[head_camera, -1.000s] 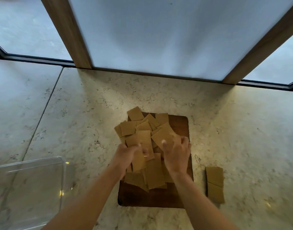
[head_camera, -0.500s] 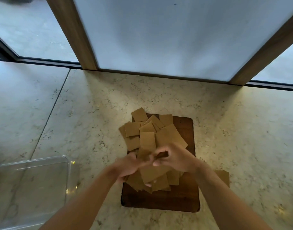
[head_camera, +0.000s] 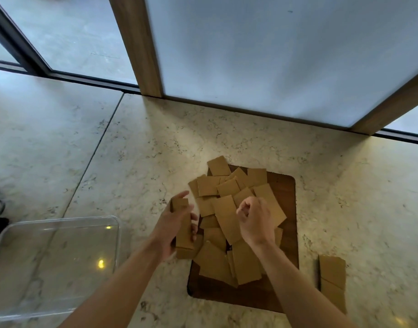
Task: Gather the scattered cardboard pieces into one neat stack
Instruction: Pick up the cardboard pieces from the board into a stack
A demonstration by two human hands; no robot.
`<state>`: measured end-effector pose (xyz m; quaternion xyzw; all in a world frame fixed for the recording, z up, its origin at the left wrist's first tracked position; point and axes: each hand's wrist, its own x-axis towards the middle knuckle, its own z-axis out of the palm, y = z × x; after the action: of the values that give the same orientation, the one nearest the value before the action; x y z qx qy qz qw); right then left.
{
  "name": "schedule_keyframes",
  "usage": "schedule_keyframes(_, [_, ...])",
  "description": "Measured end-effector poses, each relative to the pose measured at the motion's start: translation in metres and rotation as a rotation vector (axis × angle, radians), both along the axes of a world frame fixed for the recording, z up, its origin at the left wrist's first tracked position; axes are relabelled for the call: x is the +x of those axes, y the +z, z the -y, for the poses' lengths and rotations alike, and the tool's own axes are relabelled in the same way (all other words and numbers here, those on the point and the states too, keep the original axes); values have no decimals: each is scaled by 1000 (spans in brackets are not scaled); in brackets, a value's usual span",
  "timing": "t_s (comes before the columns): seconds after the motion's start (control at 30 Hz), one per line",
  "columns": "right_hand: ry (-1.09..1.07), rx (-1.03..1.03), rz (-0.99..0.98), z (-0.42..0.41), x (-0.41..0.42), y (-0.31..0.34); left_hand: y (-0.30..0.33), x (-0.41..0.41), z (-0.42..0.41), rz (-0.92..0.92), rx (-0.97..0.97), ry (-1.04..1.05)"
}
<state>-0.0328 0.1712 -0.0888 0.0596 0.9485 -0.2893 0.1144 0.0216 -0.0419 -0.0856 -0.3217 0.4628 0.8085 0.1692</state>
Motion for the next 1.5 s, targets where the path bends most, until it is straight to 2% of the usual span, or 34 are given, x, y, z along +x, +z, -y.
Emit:
schedule_keyframes(0.07, [24, 7, 34, -6, 3, 5, 3, -9, -9, -19, -160, -13])
schedule_keyframes(0.17, [155, 346, 88, -2, 16, 6, 3, -22, -26, -77, -388, -90])
schedule_keyframes(0.23, [195, 402, 95, 4, 23, 4, 3, -24, -34, -107, -421, -128])
schedule_keyframes(0.3, [156, 224, 80, -2, 22, 7, 5, -26, -39, -124, -435, -121])
schedule_keyframes(0.4, [105, -209, 122, -27, 12, 22, 7, -28, -33, -166, -630, -148])
schedule_keyframes(0.47, [278, -311, 211, -47, 5, 40, 9, -29, -30, -158, -646, -194])
schedule_keyframes(0.53, [530, -278, 255, -53, 6, 49, 12, -26, -27, -158, -579, -399])
schedule_keyframes(0.57, [599, -294, 249, -51, 9, 49, 16, -24, -29, -190, -556, -584])
schedule_keyframes(0.63, [561, -394, 164, -41, 21, 49, 21, -14, -37, -220, -514, -922])
schedule_keyframes(0.67, [454, -442, 94, -37, 29, 45, 20, -9, -41, -182, -455, -974])
schedule_keyframes(0.73, [95, -404, -70, -37, 44, 29, 18, 4, -47, -26, -214, -831])
schedule_keyframes(0.8, [-189, -140, -65, -44, 60, 15, 16, 21, -52, 132, 45, -550])
schedule_keyframes(0.87, [-196, 161, 108, -48, 80, 1, 10, 36, -55, 235, 92, -368])
schedule_keyframes(0.93, [-154, 200, 181, -50, 97, -7, 8, 50, -62, 269, 59, -246])
schedule_keyframes(1.07, [-269, 46, 209, -61, 99, -10, 17, 65, -69, 128, -95, -67])
schedule_keyframes(1.17, [-321, -134, 125, -80, 106, -7, 32, 75, -78, 28, -169, -44])
schedule_keyframes(1.3, [-334, -381, 15, -99, 108, -2, 41, 85, -91, 16, -260, -64])
schedule_keyframes(1.43, [-356, -661, 172, -107, 120, 8, 38, 96, -103, 3, -359, -93])
schedule_keyframes(1.5, [-321, -828, 282, -100, 127, 9, 35, 100, -106, -18, -346, -188])
